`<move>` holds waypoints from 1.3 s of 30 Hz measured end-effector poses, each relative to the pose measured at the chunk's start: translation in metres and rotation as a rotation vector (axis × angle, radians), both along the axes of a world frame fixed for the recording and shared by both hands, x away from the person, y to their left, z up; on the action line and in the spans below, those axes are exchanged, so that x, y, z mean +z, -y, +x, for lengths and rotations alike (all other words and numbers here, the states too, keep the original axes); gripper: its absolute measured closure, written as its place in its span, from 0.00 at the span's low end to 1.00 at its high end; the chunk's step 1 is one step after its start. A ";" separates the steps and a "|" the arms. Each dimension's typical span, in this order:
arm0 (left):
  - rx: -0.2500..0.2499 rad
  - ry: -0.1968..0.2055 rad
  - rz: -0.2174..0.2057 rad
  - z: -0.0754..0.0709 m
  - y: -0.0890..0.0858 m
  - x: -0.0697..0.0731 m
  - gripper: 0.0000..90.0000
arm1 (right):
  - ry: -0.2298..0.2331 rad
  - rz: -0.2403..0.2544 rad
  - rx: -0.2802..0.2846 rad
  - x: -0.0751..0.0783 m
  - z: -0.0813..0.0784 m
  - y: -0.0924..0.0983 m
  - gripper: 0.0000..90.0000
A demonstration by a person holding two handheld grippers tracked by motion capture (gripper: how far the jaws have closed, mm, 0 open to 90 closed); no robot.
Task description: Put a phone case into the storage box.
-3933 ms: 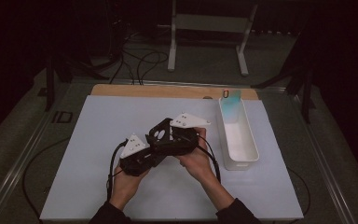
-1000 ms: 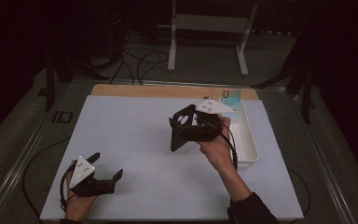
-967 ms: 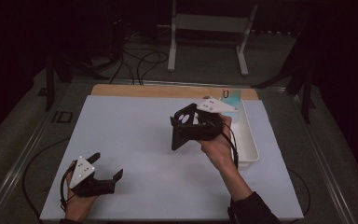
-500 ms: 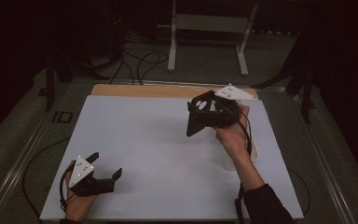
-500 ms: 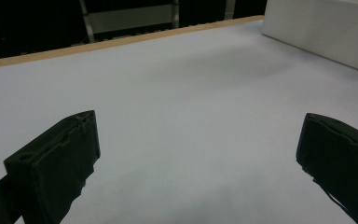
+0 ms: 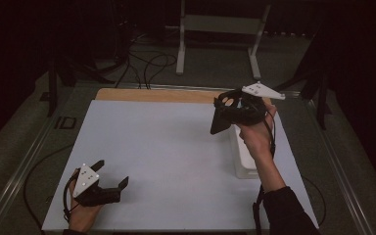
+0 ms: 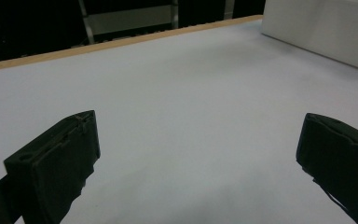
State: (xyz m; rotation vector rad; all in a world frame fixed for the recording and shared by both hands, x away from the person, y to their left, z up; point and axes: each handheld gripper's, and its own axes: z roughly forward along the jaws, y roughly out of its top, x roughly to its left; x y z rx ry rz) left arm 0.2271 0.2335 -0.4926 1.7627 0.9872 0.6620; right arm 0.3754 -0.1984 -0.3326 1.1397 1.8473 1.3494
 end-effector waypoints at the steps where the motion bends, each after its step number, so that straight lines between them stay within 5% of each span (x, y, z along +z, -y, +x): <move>1: 0.002 -0.001 0.000 0.000 0.000 0.000 0.00 | 0.005 -0.002 -0.005 0.000 0.001 0.002 0.15; 39: -0.001 0.003 -0.001 0.000 0.001 0.000 0.00 | -0.041 -0.017 -0.256 -0.015 0.042 0.064 0.15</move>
